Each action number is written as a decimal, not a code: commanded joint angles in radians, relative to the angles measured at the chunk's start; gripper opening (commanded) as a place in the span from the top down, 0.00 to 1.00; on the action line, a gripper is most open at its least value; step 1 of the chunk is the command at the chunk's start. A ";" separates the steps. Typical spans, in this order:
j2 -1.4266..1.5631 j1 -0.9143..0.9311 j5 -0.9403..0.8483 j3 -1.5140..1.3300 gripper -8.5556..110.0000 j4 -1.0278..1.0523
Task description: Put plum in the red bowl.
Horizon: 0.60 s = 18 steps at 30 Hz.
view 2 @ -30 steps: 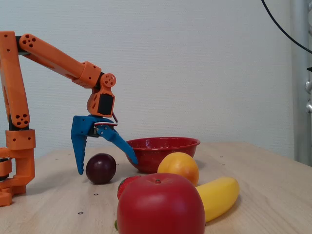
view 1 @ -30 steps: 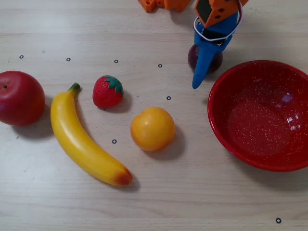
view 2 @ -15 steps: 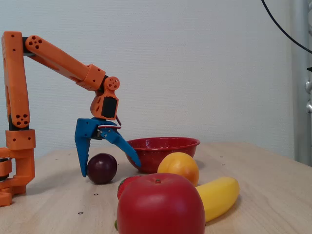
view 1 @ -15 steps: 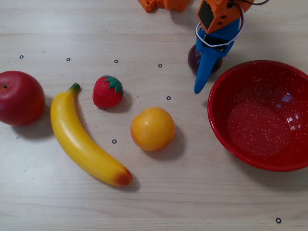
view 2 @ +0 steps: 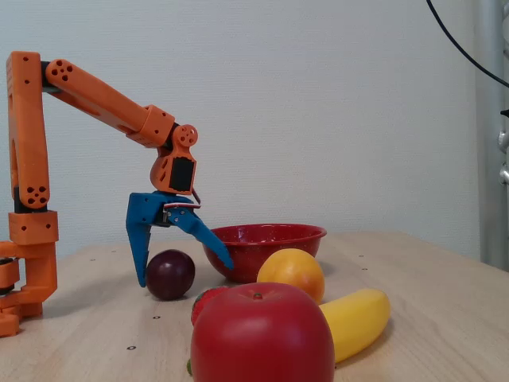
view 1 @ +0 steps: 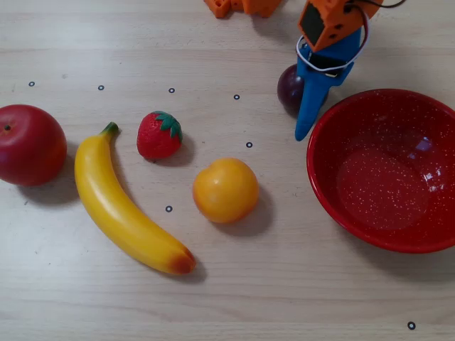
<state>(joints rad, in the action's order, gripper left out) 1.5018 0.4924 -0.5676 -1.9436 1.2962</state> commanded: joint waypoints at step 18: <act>0.037 0.003 -0.018 0.074 0.51 0.012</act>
<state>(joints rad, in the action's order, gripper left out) 1.5018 0.4909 -0.5691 -1.9436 1.2962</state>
